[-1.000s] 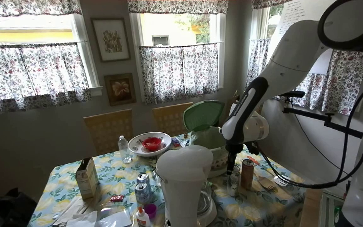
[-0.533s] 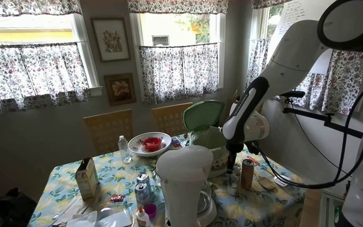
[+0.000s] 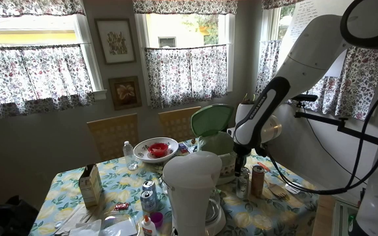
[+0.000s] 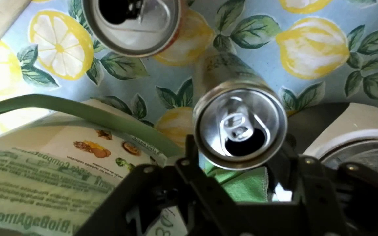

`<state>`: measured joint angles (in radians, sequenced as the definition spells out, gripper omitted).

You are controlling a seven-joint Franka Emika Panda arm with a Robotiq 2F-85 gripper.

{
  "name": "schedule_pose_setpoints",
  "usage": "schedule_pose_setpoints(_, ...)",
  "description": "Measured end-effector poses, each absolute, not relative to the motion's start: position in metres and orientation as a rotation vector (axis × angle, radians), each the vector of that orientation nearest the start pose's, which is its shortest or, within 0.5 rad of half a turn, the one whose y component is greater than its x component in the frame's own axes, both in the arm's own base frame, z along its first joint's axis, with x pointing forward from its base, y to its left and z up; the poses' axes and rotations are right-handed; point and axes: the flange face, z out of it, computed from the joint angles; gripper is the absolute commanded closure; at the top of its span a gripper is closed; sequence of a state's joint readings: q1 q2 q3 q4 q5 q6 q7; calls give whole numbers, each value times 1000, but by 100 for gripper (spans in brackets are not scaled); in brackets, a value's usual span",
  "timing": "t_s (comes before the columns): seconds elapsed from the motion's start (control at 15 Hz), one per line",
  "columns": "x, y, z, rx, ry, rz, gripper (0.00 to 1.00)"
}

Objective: Open the white and green bin then place the two empty cans from the table inside the bin.

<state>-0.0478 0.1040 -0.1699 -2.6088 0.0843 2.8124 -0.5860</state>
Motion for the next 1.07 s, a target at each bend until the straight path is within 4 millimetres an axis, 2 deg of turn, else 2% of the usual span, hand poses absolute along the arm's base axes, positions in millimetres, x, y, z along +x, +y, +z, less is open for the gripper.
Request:
schedule_pose_setpoints(0.53,438,-84,295,-3106,-501,-224,69)
schedule_pose_setpoints(1.07,434,-90,370,-3139,-515,-444,69)
